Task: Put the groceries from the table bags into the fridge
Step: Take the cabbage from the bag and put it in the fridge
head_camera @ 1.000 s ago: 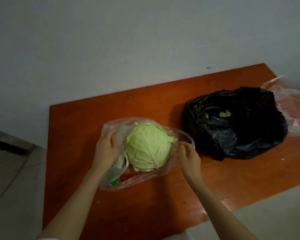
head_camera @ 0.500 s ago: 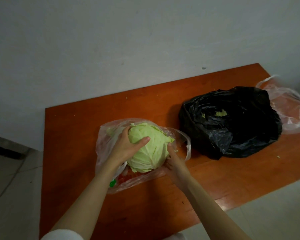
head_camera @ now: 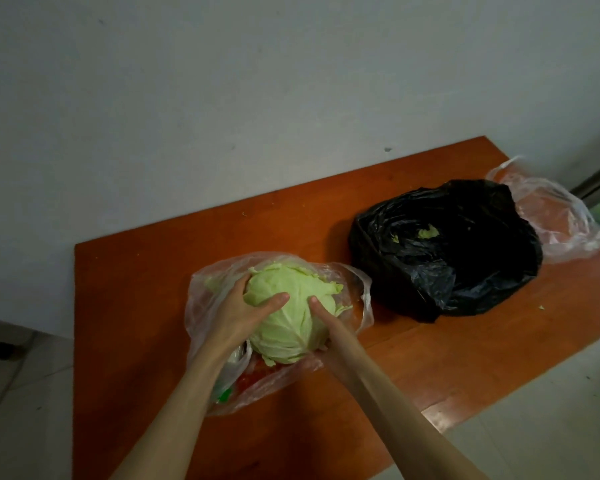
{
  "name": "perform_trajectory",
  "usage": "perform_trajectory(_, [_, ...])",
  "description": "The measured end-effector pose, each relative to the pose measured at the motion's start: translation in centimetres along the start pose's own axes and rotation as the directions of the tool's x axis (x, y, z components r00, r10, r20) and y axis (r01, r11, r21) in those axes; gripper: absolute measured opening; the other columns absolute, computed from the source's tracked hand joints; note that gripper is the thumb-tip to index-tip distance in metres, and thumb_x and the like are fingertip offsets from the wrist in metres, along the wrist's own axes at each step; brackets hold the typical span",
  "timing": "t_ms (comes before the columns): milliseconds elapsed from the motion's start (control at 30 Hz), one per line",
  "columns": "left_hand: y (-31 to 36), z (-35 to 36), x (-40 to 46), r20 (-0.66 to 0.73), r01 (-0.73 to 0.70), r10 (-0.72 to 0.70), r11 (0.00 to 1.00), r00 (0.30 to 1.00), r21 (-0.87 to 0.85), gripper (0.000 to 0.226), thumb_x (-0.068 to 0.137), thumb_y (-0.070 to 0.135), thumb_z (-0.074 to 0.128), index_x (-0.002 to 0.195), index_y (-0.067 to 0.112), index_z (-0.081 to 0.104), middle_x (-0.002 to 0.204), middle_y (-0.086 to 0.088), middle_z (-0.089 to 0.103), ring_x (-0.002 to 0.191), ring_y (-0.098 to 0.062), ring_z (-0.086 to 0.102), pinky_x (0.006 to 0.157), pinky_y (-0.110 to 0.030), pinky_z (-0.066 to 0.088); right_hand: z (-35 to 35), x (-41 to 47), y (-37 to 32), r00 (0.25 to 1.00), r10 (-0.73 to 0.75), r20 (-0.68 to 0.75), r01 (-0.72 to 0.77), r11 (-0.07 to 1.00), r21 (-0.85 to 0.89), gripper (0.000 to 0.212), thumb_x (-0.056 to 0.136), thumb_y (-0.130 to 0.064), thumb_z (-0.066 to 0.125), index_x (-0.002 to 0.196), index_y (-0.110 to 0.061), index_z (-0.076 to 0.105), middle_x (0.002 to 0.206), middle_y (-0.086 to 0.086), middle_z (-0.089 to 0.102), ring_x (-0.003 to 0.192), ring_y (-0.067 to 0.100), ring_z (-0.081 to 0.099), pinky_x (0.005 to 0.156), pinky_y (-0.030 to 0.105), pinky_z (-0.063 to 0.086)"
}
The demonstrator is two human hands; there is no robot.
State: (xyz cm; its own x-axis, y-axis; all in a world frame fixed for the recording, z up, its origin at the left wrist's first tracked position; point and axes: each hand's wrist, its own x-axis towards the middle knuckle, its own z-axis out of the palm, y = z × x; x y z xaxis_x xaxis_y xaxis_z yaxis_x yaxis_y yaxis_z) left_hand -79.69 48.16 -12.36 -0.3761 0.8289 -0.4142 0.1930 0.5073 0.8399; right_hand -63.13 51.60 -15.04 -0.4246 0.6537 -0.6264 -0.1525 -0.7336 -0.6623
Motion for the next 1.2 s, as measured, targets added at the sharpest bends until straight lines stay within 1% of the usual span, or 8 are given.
perform_trajectory(167, [0.1, -0.8, -3.1, -0.022, -0.06, 0.058, 0.992, 0.998, -0.108, 0.095, 0.057, 0.061, 0.076, 0.138, 0.027, 0.039, 0.13, 0.008, 0.051, 0.109, -0.01, 0.053, 0.085, -0.027, 0.05, 0.6, -3.0, -0.2, 0.982, -0.179, -0.057, 0.176, 0.983, -0.052, 0.065, 0.075, -0.037, 0.076, 0.131, -0.023, 0.046, 0.121, -0.002, 0.064, 0.106, 0.02, 0.064, 0.087, 0.051, 0.052])
perform_trajectory(300, [2.2, -1.3, -6.0, -0.048, -0.15, 0.147, 0.986, 0.988, -0.078, 0.109, 0.044, 0.076, 0.073, 0.137, 0.03, 0.04, 0.129, 0.012, 0.048, 0.113, -0.014, 0.053, 0.092, -0.042, 0.051, 0.9, -6.2, -0.9, 0.981, -0.168, -0.096, 0.158, 0.982, -0.106, 0.108, 0.06, -0.054, 0.082, 0.146, -0.031, 0.02, 0.139, -0.005, 0.048, 0.117, 0.02, 0.055, 0.087, 0.05, 0.053])
perform_trajectory(500, [5.6, -1.5, -10.4, -0.146, -0.257, 0.272, 0.96, 0.951, 0.114, 0.114, 0.036, 0.089, 0.061, 0.134, 0.035, 0.042, 0.127, 0.006, 0.056, 0.114, -0.02, 0.055, 0.092, -0.047, 0.05, 1.5, -12.5, -3.0, 0.958, -0.288, 0.014, 0.288, 0.954, -0.089, 0.045, 0.08, -0.039, 0.066, 0.121, -0.035, 0.049, 0.11, -0.016, 0.065, 0.09, 0.002, 0.067, 0.079, 0.037, 0.056])
perform_trajectory(633, [8.5, 0.2, -15.8, -0.126, -0.384, 0.396, 0.917, 0.91, 0.104, 0.107, 0.046, 0.072, 0.065, 0.14, 0.028, 0.039, 0.132, 0.0, 0.055, 0.116, -0.021, 0.054, 0.09, -0.035, 0.049, 0.0, -18.0, -2.9, 0.946, -0.325, -0.001, 0.324, 0.944, -0.061, 0.056, 0.079, -0.043, 0.067, 0.129, -0.027, 0.046, 0.116, -0.01, 0.063, 0.096, 0.009, 0.066, 0.082, 0.038, 0.056])
perform_trajectory(767, [9.9, 4.4, -21.5, -0.046, -0.499, 0.499, 0.866, 0.865, 0.008, 0.095, 0.055, 0.063, 0.068, 0.137, 0.023, 0.044, 0.126, 0.004, 0.057, 0.115, -0.015, 0.055, 0.083, -0.023, 0.046, -4.4, -25.5, -2.5, 0.892, -0.448, -0.066, 0.441, 0.892, -0.1, 0.064, 0.075, -0.045, 0.069, 0.132, -0.026, 0.046, 0.12, -0.012, 0.063, 0.102, 0.008, 0.065, 0.085, 0.038, 0.055])
perform_trajectory(933, [10.9, 12.1, -27.9, 0.136, -0.503, 0.519, 0.853, 0.844, -0.137, 0.098, 0.046, 0.078, 0.07, 0.127, 0.026, 0.052, 0.116, 0.005, 0.06, 0.104, -0.017, 0.06, 0.087, -0.044, 0.053, -11.4, -35.6, -0.4, 0.782, -0.576, -0.24, 0.544, 0.818, -0.19, 0.078, 0.062, -0.04, 0.074, 0.133, -0.024, 0.044, 0.118, -0.01, 0.062, 0.1, 0.009, 0.064, 0.075, 0.025, 0.054])
perform_trajectory(1067, [11.8, 19.7, -32.7, 0.303, -0.515, 0.539, 0.842, 0.786, -0.162, 0.081, 0.049, 0.071, 0.075, 0.115, 0.028, 0.058, 0.103, 0.009, 0.063, 0.097, -0.014, 0.062, 0.084, -0.036, 0.053, -17.6, -42.4, 1.8, 0.662, -0.621, -0.42, 0.599, 0.775, -0.2, 0.073, 0.059, -0.033, 0.076, 0.126, -0.02, 0.049, 0.112, -0.007, 0.064, 0.095, 0.009, 0.066, 0.071, 0.024, 0.055])
perform_trajectory(1200, [13.4, 27.8, -36.8, 0.477, -0.573, 0.602, 0.788, 0.64, -0.225, 0.075, 0.053, 0.065, 0.077, 0.115, 0.027, 0.057, 0.098, 0.017, 0.063, 0.092, -0.003, 0.061, 0.072, -0.015, 0.052, -24.5, -47.6, 3.4, 0.52, -0.609, -0.599, 0.654, 0.735, -0.179, 0.081, 0.055, -0.037, 0.081, 0.127, -0.014, 0.051, 0.119, 0.002, 0.063, 0.103, 0.018, 0.065, 0.087, 0.038, 0.054])
